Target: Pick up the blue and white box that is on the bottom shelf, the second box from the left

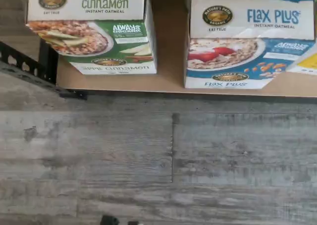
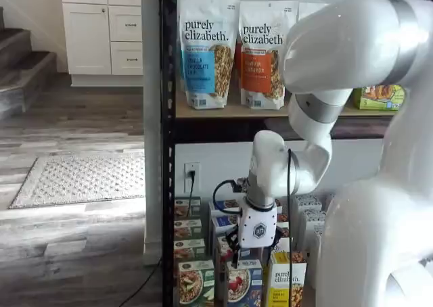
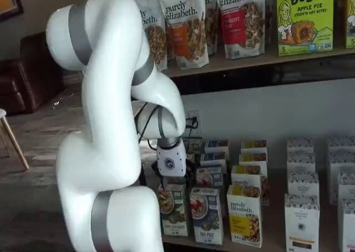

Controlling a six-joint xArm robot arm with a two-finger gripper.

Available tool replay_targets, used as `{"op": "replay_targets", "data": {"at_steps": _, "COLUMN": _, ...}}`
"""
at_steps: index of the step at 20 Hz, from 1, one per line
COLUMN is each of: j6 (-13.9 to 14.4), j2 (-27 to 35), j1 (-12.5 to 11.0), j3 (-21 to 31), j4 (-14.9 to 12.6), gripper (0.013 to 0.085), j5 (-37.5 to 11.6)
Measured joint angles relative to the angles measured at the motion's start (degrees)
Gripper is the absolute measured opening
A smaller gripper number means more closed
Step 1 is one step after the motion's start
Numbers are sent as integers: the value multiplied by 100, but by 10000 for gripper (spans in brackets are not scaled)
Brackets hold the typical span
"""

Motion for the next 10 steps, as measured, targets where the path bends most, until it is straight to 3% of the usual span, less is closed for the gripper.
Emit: {"op": "replay_targets", "data": {"at_steps": 10, "j6": 202, "j2": 878, "j1": -32, "j3": -540, "j4": -268, "gripper": 850, "j5": -397}}
